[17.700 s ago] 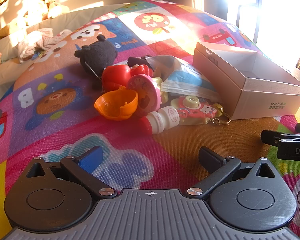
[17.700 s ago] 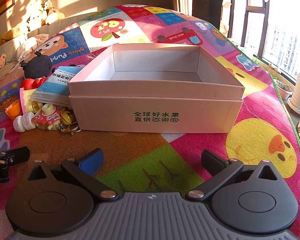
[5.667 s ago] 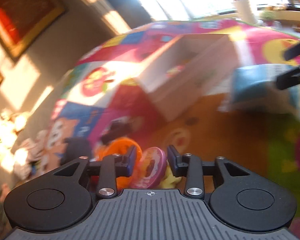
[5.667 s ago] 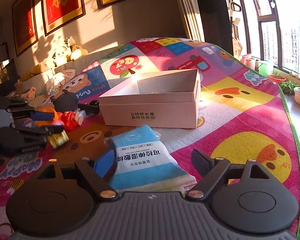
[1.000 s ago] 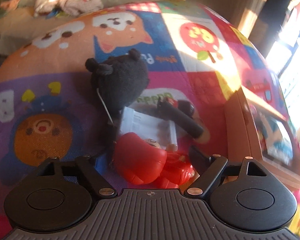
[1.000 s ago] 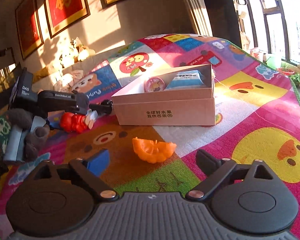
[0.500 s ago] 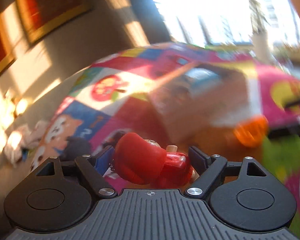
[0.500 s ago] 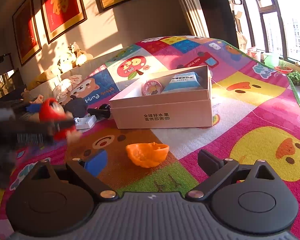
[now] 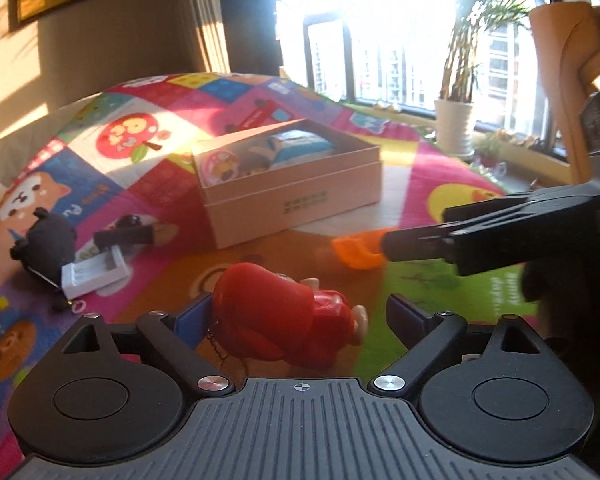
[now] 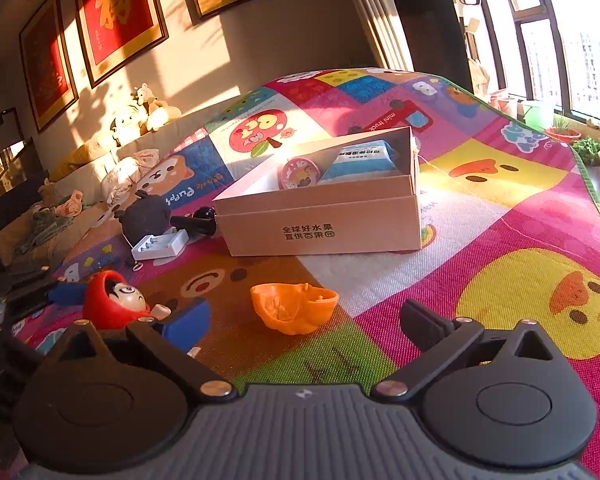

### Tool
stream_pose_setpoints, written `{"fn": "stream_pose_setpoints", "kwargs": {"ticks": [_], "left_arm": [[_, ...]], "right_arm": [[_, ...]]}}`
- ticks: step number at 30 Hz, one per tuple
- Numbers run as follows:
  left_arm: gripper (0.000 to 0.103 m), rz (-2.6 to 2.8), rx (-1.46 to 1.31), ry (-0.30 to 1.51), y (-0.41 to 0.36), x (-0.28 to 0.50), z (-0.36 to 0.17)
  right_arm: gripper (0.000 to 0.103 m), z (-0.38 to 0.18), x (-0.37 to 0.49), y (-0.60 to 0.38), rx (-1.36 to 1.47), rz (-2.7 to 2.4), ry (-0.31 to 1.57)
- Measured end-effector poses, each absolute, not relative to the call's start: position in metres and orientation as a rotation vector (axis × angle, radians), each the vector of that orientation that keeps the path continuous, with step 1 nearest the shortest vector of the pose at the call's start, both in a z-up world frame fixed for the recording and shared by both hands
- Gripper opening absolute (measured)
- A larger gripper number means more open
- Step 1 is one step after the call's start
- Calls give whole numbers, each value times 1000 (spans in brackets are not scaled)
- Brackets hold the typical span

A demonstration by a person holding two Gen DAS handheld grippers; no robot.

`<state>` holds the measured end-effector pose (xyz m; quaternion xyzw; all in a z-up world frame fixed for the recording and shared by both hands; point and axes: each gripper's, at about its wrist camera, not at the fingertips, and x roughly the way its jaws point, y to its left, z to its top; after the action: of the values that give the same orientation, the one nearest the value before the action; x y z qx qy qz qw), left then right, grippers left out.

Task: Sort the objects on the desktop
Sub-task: 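Grasp the red toy figure with the left tool and lift it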

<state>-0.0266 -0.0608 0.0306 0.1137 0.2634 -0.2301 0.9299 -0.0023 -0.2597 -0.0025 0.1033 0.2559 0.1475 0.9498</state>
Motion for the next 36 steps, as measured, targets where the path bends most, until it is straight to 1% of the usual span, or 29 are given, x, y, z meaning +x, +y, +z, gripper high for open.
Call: {"fn": "stream_pose_setpoints", "kwargs": {"ticks": [7,11,15,23,32,34,36], "left_arm": [[96,-582,181,549,-72,-39,31],[97,-604,211,533,-79,-47,34],[100,-513,242,539,-62,-59,38],[100,-358,235,690,-25,-83,25],[100,-136,325,668,-8,-67,28],[100,-94,302,677,0,-63,29],[100,-152,213,686,10,-62,33]], "right_arm": [[103,-2,-4,-262,225,289,504],[103,-1,-5,-267,249,278,494],[103,-2,-3,-270,266,270,498],[103,-2,-3,-269,259,269,499],[103,-1,-4,-268,255,266,495],[103,-1,-4,-268,253,267,496],[103,-1,-4,-269,251,268,495]]}}
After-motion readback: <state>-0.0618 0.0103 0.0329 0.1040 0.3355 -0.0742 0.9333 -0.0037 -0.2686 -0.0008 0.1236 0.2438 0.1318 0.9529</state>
